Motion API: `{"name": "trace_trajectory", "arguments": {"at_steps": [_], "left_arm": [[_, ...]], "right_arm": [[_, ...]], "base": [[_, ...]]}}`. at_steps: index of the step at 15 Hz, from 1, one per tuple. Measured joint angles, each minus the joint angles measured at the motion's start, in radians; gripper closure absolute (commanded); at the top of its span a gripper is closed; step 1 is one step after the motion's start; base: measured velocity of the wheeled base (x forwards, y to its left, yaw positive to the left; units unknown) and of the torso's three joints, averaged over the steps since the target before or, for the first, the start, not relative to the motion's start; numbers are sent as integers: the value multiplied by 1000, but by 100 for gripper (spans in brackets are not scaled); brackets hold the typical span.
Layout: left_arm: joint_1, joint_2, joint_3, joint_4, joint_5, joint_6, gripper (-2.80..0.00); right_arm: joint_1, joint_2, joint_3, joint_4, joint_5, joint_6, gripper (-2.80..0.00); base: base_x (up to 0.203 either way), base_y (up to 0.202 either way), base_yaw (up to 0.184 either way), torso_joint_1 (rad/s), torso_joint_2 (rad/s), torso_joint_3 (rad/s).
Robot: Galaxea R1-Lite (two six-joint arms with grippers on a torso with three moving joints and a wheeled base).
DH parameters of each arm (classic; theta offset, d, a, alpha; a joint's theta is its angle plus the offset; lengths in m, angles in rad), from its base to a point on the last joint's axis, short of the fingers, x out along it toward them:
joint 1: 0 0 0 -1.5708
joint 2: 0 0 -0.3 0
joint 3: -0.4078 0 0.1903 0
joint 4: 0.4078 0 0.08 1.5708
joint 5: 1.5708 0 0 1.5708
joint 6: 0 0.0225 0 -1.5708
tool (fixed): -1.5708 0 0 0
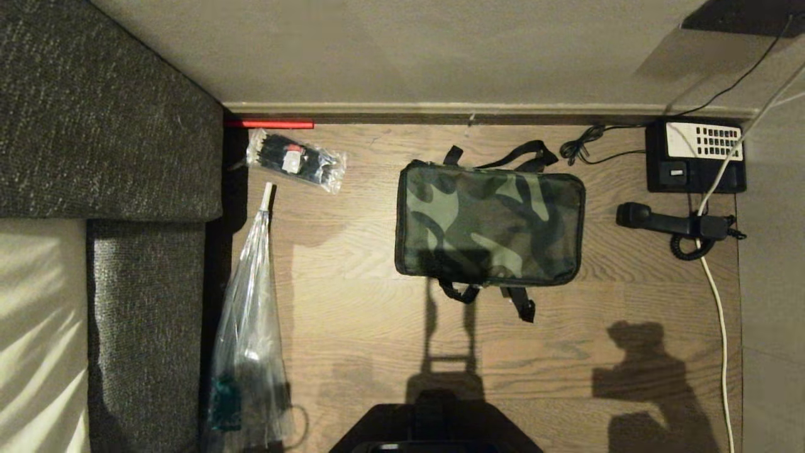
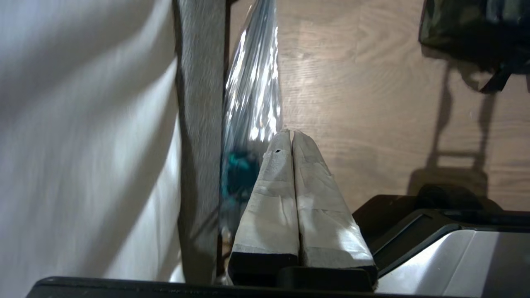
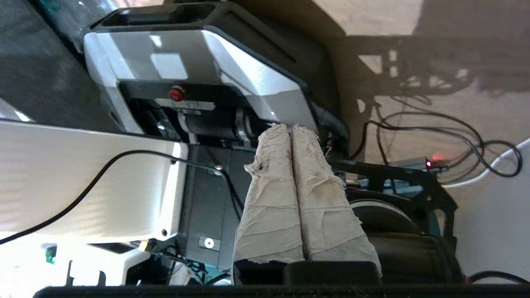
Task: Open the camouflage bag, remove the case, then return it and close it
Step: Open the top of the storage box
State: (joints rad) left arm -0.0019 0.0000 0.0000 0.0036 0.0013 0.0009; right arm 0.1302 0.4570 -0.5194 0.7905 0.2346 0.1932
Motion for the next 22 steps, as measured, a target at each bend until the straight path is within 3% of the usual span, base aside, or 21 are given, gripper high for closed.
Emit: {"name": "trace_trajectory", "arguments": {"at_steps": [8, 13, 16, 19, 22], "left_arm": [[0, 0, 0, -1, 0, -1, 0], [0, 0, 0, -1, 0, -1, 0], [0, 0, 0, -1, 0, -1, 0], [1, 0, 0, 0, 0, 0, 0], [0, 0, 0, 0, 0, -1, 0]], "right_arm": [[-1, 21, -17, -1, -2, -3, 0], [19, 208, -54, -102, 7, -30, 0], [76, 418, -22, -290, -8, -44, 0], [123, 699, 24, -625, -65, -44, 0], [192, 992, -13, -953, -109, -7, 0]], "base": [[0, 0, 0, 0, 0, 0], [0, 0, 0, 0, 0, 0], [0, 0, 0, 0, 0, 0], [0, 0, 0, 0, 0, 0], [0, 0, 0, 0, 0, 0]]}}
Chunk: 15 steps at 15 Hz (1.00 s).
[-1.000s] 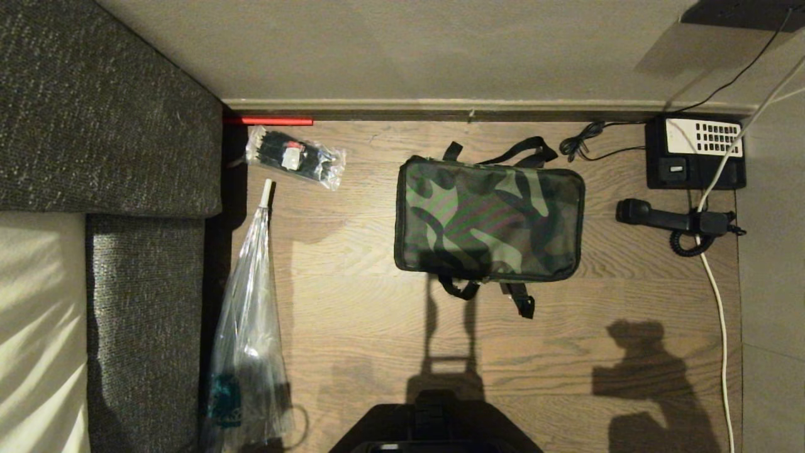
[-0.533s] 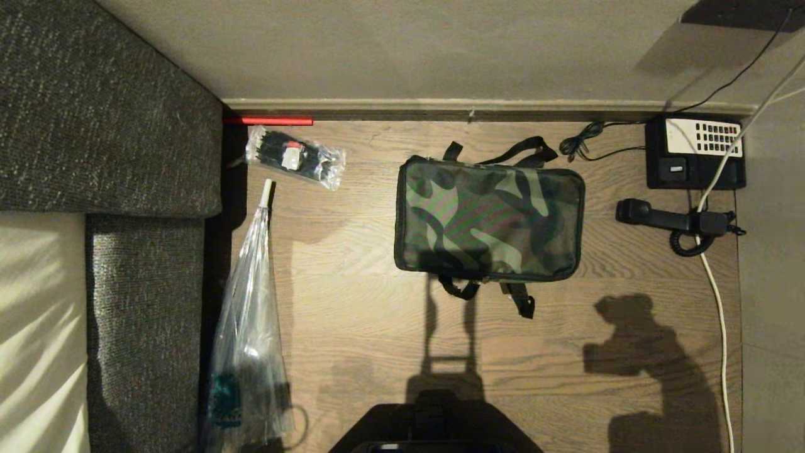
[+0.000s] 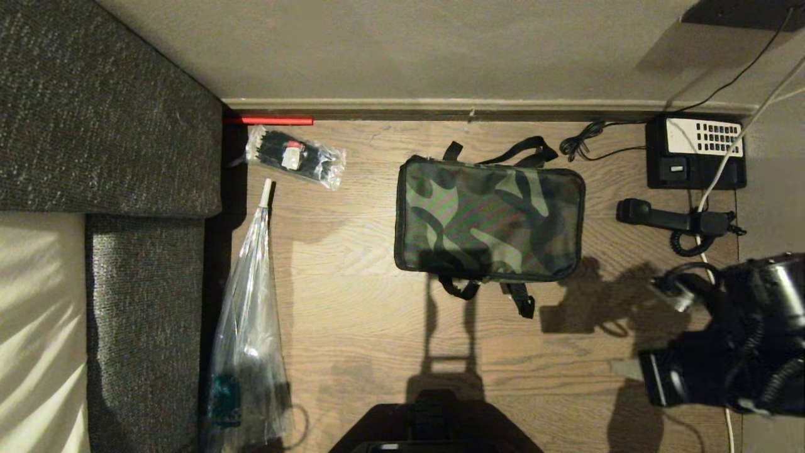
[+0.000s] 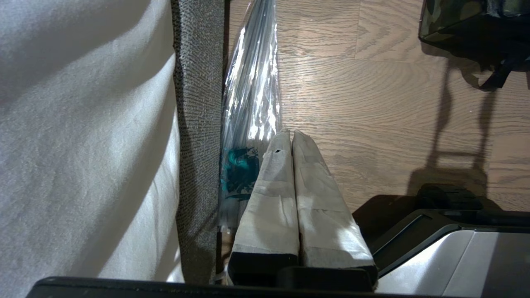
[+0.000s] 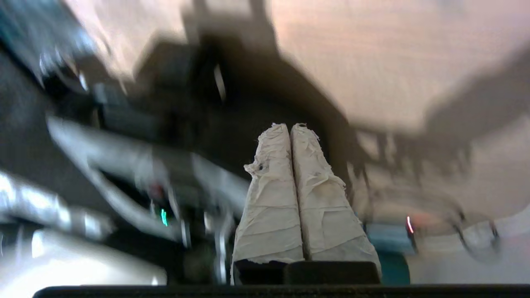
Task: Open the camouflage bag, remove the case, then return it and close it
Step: Open the top of the storage box
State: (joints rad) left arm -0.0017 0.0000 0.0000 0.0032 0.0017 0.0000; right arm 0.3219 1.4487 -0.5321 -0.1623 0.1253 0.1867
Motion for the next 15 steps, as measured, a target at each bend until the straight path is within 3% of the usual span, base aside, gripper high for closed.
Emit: {"name": "trace_trajectory", "arguments": {"at_steps": [3, 4, 7, 9, 15], "left_arm": [[0, 0, 0, 0, 0, 0, 0], [0, 0, 0, 0, 0, 0, 0], [0, 0, 0, 0, 0, 0, 0], [0, 0, 0, 0, 0, 1, 0], [0, 0, 0, 0, 0, 0, 0]], "right_arm": [[99, 260, -102, -280, -29, 96, 0], [129, 335, -136, -361, -38, 128, -280], [179, 505, -203, -583, -53, 167, -280], [190, 565, -199, -707, -85, 126, -280], [194, 623, -139, -810, -112, 3, -280]], "base": [[0, 0, 0, 0, 0, 0], [0, 0, 0, 0, 0, 0], [0, 0, 0, 0, 0, 0], [0, 0, 0, 0, 0, 0], [0, 0, 0, 0, 0, 0]]}}
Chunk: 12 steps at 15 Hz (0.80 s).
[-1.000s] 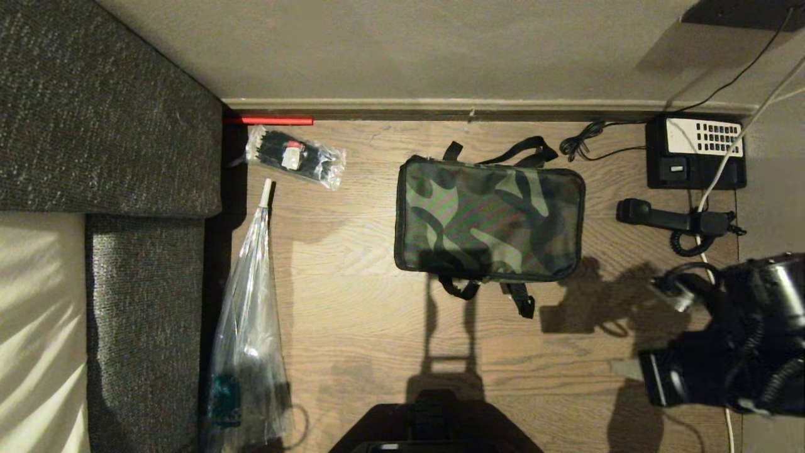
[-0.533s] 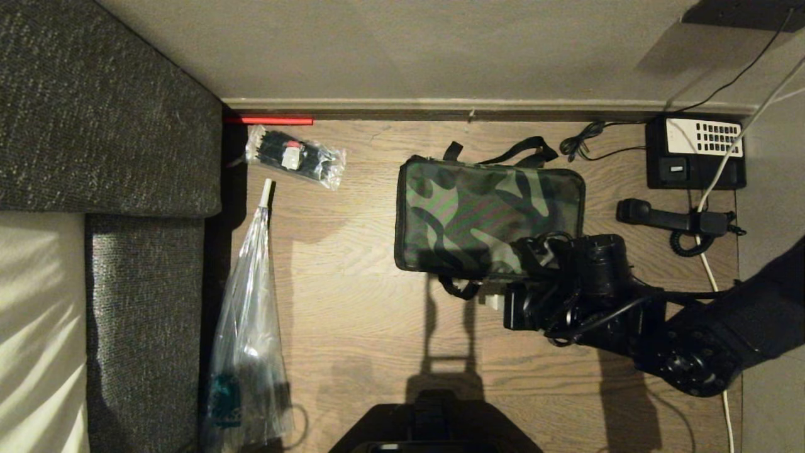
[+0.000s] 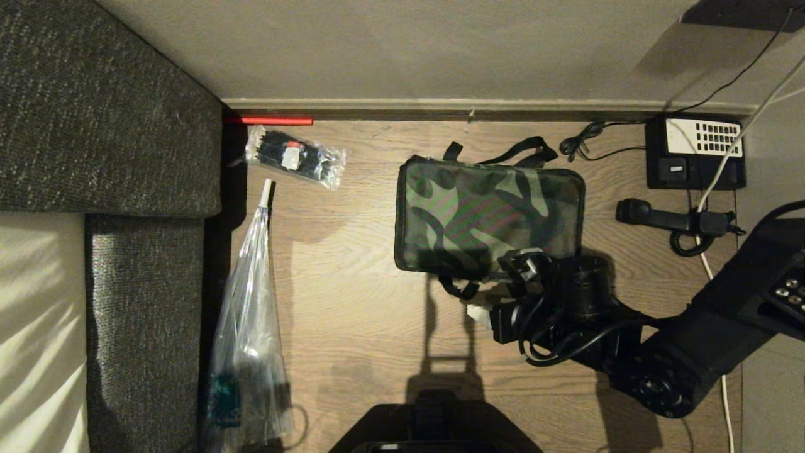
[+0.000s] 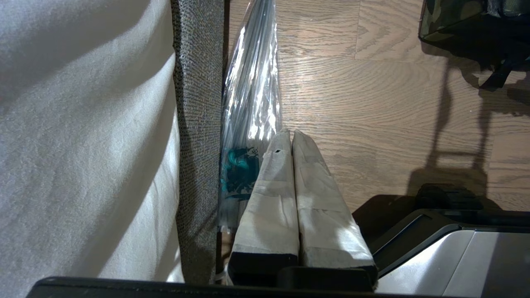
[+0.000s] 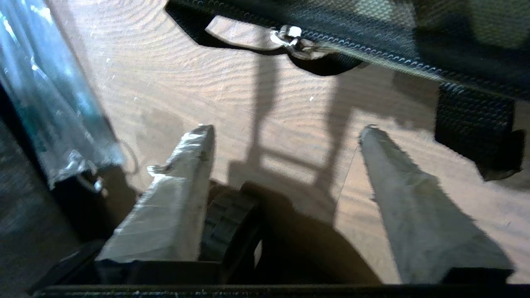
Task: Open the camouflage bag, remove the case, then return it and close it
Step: Open the top of the storage box
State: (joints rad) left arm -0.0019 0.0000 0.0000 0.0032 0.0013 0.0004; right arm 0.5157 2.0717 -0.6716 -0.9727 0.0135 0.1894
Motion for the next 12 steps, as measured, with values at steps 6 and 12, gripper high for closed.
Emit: {"name": "trace_trajectory", "arguments": {"at_steps": [6, 12], "left_arm": [[1, 0, 0, 0, 0, 0, 0], [0, 0, 0, 0, 0, 0, 0]], "right_arm": [[34, 129, 21, -280, -190, 0, -280], [66, 204, 27, -389, -241, 24, -280]], "base": [[0, 0, 0, 0, 0, 0], [0, 0, 0, 0, 0, 0]]}}
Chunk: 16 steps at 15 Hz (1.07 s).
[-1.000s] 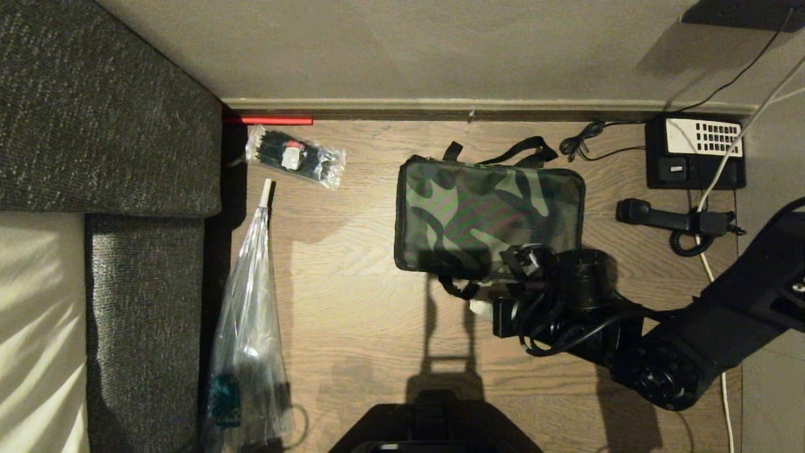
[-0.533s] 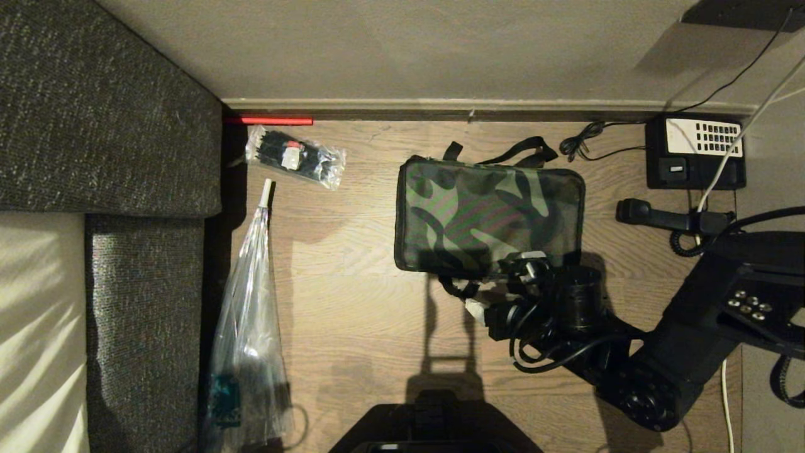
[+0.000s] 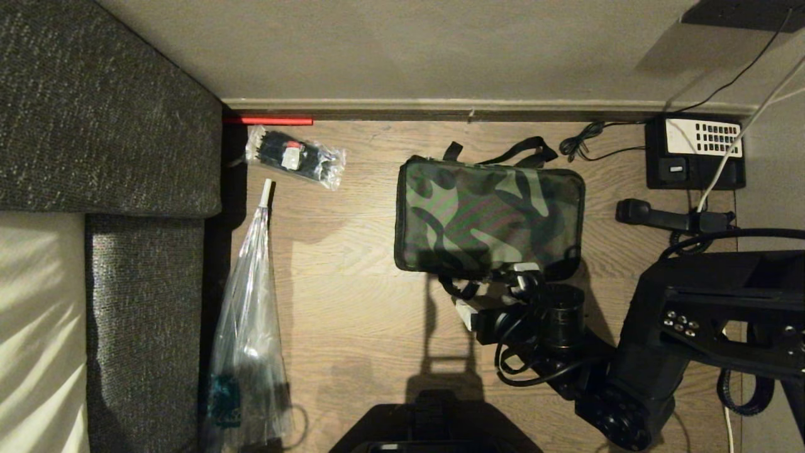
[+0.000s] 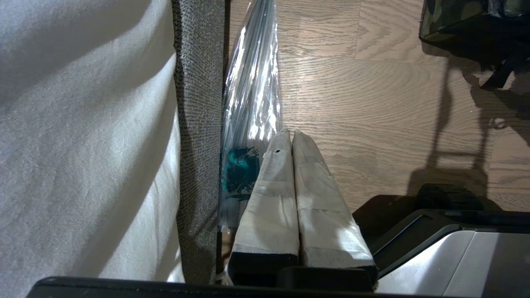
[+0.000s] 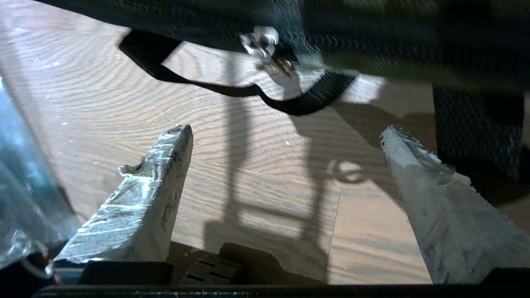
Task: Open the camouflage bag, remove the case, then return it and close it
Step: Open the top of the storage box
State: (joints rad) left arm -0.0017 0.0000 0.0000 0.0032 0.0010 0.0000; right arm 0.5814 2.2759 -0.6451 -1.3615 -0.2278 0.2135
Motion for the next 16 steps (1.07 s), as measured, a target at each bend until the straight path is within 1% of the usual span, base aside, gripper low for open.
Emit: {"name": "trace_trajectory", "arguments": {"at_steps": [5, 12, 16], "left_arm": [[0, 0, 0, 0, 1, 0, 0], [0, 0, 0, 0, 0, 0, 0], [0, 0, 0, 0, 0, 1, 0]], "right_arm": [[4, 37, -37, -20, -6, 8, -280], [2, 73, -107, -54, -38, -2, -280], [0, 103, -122, -114, -47, -9, -280]], "base": [[0, 0, 0, 0, 0, 0], [0, 0, 0, 0, 0, 0], [0, 0, 0, 0, 0, 0]]}}
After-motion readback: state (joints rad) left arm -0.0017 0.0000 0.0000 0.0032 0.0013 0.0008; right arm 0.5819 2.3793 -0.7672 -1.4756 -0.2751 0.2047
